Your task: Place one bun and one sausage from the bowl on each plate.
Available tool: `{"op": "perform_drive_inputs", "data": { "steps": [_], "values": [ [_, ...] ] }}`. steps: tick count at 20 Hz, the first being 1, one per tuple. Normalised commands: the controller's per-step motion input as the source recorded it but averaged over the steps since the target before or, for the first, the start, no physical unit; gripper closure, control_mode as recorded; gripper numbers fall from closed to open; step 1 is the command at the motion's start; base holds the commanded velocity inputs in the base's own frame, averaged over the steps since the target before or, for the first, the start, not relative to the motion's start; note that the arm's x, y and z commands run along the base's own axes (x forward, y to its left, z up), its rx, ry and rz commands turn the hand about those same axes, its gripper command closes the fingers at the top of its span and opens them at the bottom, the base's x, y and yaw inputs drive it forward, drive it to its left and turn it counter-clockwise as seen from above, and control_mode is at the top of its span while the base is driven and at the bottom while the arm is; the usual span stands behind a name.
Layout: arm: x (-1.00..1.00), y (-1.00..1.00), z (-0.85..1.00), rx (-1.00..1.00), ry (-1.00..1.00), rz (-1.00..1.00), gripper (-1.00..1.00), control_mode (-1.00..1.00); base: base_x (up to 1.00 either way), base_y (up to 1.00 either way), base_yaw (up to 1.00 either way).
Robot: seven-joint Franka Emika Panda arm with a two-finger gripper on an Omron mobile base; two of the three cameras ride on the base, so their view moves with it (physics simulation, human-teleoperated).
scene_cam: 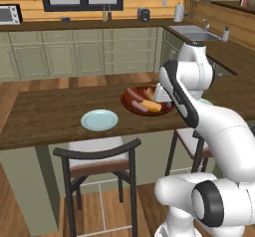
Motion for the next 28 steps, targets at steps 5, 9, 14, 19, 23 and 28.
{"op": "perform_drive_inputs", "data": {
  "steps": [5, 9, 14, 19, 23, 28],
  "values": [
    [0.0, 0.0, 0.0, 0.0, 0.0, 0.0, -1.0, 1.0, 0.26, -0.03, 0.02],
    [0.0, 0.0, 0.0, 0.0, 0.0, 0.0, -1.0, 1.0, 0.54, -0.38, 0.09],
    [0.0, 0.0, 0.0, 0.0, 0.0, 0.0, -1.0, 1.0, 0.52, -0.47, 0.13],
    [0.13, -0.01, 0.0, 0.0, 0.0, 0.01, -1.0, -1.0, 0.58, -0.12, 0.06],
    [0.8, -0.01, 0.0, 0.0, 0.0, 0.05, -1.0, -1.0, 0.0, 0.0, 0.0],
    [0.73, -0.19, -0.13, 0.02, -0.01, 0.14, -1.0, -1.0, 0.0, 0.0, 0.0]
  ]
}}
